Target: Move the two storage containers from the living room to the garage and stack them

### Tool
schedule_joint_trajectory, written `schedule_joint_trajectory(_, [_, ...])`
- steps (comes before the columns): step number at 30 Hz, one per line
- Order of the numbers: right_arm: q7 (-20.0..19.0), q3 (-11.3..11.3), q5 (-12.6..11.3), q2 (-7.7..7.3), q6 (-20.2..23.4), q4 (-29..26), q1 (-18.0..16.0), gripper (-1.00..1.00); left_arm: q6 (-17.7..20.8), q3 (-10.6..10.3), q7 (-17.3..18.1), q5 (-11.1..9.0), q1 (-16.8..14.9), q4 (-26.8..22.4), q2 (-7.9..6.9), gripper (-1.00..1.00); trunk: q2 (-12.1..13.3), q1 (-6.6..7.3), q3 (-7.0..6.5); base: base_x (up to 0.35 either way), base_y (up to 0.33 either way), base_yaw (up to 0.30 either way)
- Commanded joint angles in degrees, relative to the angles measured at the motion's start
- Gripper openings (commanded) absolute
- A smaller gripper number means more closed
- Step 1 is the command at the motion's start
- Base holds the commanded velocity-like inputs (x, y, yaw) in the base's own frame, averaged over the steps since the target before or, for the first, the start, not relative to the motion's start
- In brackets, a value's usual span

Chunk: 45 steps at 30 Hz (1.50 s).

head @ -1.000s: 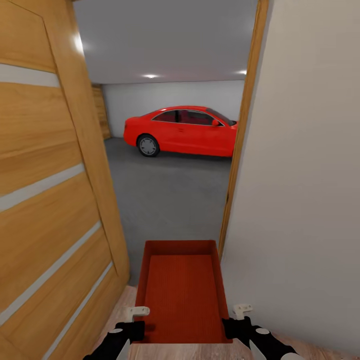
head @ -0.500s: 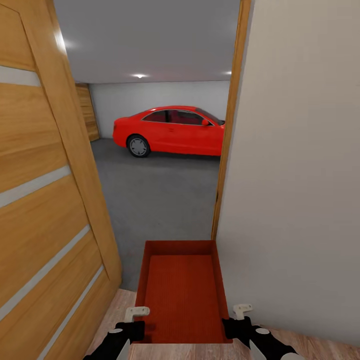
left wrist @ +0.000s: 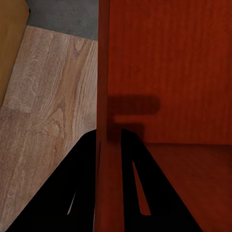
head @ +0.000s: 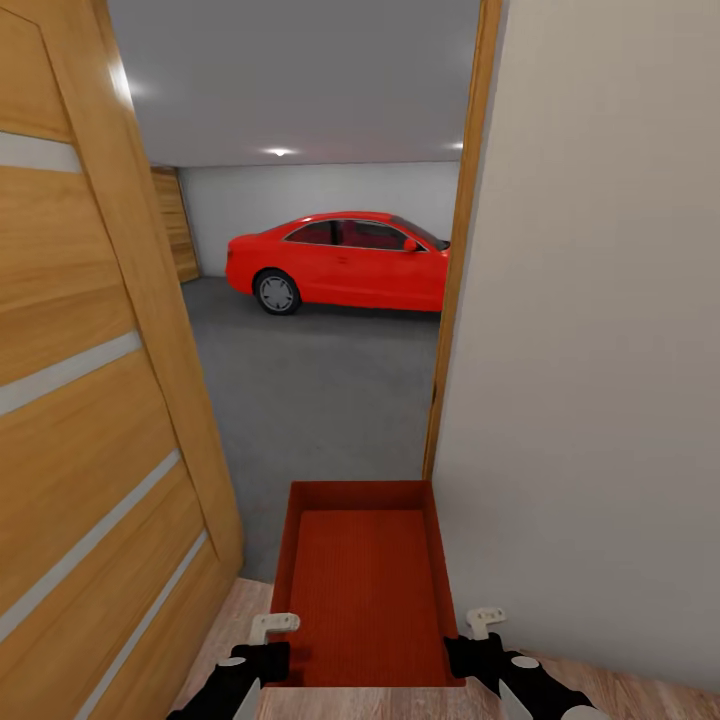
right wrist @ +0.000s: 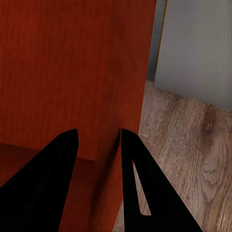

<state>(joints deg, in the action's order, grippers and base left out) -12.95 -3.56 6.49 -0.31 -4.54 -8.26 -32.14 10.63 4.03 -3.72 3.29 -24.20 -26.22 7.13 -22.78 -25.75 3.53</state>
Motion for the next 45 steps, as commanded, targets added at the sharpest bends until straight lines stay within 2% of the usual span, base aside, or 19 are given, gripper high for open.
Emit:
schedule_joint_trajectory(1, [-2.27,-0.92,0.63,-1.06,-0.3,0.17,-0.03,-1.0,0.37,2.37,0.12,-0.3,-0.06,-1.15,-2.74,-1.0,-0.13,-0.03,0.13,0.0,0.107,0.0])
schedule_joint_trajectory(20, [-2.26,-0.84,0.63,-1.04,-0.3,0.17,-0.03,-1.0,0.36,2.37,0.13,-0.3,-0.06,-1.15,-2.74,-1.0,-0.13,-0.03,0.13,0.0,0.242,0.0])
schedule_joint_trajectory(36, [-2.26,-0.92,0.63,-1.03,-0.3,0.17,-0.03,-1.0,0.44,2.34,0.12,-0.3,-0.06,-1.15,-2.74,-1.0,-0.13,-0.03,0.13,0.0,0.016,0.0])
schedule_joint_trajectory(45, [-2.3,-0.87,0.63,-1.03,-0.3,0.17,-0.03,-1.0,0.42,2.38,0.11,-0.3,-0.06,-1.18,-2.74,-1.0,-0.13,-0.03,0.13,0.118,0.098,0.0])
